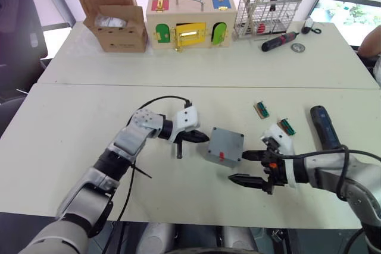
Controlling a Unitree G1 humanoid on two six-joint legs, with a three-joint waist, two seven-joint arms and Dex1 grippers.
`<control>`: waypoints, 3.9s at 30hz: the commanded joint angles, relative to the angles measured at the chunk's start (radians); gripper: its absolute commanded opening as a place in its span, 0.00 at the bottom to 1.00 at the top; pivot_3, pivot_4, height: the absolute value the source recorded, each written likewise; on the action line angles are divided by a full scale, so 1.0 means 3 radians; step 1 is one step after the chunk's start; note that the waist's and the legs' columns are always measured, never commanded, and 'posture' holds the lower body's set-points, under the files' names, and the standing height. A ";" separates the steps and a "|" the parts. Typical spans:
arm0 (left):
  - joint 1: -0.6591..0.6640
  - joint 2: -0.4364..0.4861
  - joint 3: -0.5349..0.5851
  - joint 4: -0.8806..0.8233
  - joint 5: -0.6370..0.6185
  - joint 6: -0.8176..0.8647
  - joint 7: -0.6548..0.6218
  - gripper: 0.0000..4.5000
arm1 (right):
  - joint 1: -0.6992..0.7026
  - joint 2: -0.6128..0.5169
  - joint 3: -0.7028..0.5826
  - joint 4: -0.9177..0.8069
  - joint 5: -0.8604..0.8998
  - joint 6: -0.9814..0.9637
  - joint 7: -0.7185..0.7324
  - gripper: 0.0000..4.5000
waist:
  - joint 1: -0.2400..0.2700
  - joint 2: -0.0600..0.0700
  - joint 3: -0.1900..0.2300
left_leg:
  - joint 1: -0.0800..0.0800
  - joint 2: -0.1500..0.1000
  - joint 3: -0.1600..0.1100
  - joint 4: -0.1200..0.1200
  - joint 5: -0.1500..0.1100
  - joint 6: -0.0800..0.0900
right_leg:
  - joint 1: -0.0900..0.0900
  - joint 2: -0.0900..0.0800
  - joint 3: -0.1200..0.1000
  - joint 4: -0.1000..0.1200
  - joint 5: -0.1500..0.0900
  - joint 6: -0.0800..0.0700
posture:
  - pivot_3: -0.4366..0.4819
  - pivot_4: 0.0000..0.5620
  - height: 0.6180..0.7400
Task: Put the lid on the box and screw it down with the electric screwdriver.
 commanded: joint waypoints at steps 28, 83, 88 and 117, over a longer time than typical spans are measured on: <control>0.0643 0.0613 0.0032 -0.1538 -0.0174 0.0957 -0.0197 0.00 | -0.0557 -0.0646 0.0609 0.0468 -0.0575 -0.0872 0.0301 1.00 | 0.0000 -0.0005 0.0001 | 0.0000 0.0001 0.0002 0.0001 -0.0001 0.0001 | 0.0001 -0.0001 0.0001 0.0000 0.0000 0.0000 | 0.48 0.27 0.98; 0.0567 0.0879 0.0753 -0.2076 -0.1172 0.1376 0.0062 0.00 | 0.0184 0.0678 -0.0947 0.1416 -0.1212 -0.2176 -0.1088 0.64 | -0.0052 -0.0006 -0.0001 | 0.0004 0.0001 0.0005 -0.0004 0.0001 -0.0002 | -0.0001 0.0002 0.0006 0.0003 0.0000 0.0000 | 0.48 0.27 0.98; 0.0577 0.0887 0.0758 -0.2094 -0.1180 0.1392 0.0090 0.00 | 0.0110 0.0697 -0.0937 0.1526 -0.1215 -0.2198 -0.1101 0.64 | -0.0091 -0.0006 -0.0001 | 0.0004 0.0001 0.0004 -0.0004 0.0001 -0.0002 | 0.0000 0.0002 0.0006 0.0003 0.0000 0.0000 | 0.48 0.27 0.98; 0.0529 0.0861 0.0717 -0.2087 -0.1196 0.1415 0.0201 0.00 | -0.0048 0.0787 -0.0923 0.1565 -0.1196 -0.2239 -0.1143 0.01 | -0.0088 -0.0005 -0.0001 | 0.0004 0.0002 0.0004 -0.0005 0.0001 -0.0002 | -0.0001 0.0002 0.0006 0.0003 0.0000 0.0000 | 0.48 0.27 0.98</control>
